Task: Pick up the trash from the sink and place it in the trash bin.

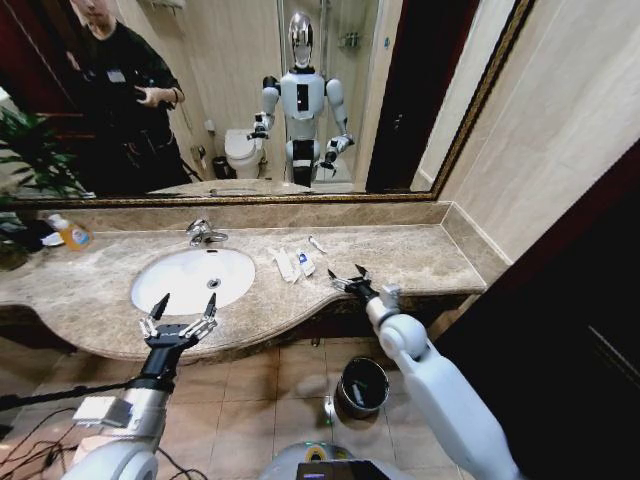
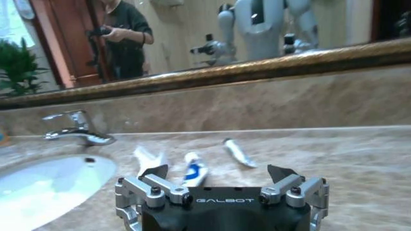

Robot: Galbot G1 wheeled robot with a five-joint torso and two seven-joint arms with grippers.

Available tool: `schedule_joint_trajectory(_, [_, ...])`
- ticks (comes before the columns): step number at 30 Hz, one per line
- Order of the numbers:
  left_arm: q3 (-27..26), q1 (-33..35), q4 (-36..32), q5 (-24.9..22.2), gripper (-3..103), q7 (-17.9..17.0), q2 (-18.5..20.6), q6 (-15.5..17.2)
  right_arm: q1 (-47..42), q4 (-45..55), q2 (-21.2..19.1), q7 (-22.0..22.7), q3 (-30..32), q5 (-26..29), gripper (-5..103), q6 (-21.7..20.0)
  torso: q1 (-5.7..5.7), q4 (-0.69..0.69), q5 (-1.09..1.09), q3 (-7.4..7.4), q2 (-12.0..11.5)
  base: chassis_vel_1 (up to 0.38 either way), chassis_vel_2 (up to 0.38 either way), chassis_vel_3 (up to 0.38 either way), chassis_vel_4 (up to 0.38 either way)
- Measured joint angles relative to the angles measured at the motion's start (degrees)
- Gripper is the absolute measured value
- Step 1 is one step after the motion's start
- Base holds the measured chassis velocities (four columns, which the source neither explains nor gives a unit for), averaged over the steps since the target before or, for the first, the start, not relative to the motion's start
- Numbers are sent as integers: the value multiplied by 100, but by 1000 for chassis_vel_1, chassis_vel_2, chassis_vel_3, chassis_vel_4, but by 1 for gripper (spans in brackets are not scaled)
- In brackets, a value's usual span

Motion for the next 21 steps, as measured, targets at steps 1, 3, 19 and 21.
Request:
schedule_joint_trajectory(1, [0,0,0,0,100,0,0,0,165,-121,77,59,-134,55,100,-47,0,-1,0,0,0,0,0,0,0])
schedule_joint_trajectory(3, [-1,0,0,0,100,0,0,0,277,-196,138,101,-221,83,100,-71,0,0,0,0,0,0,0,0,0])
schedule_joint_trajectory(19, [0,0,0,0,100,0,0,0,1041,-1307,756,345,-641,142,96,-246,0,0,-1,-1,1,0,0,0,0])
schedule_joint_trajectory(21, [0,0,0,0,100,0,1,0,1039,-1401,779,328,-616,100,88,-209,-1,0,0,-1,1,0,0,0,0])
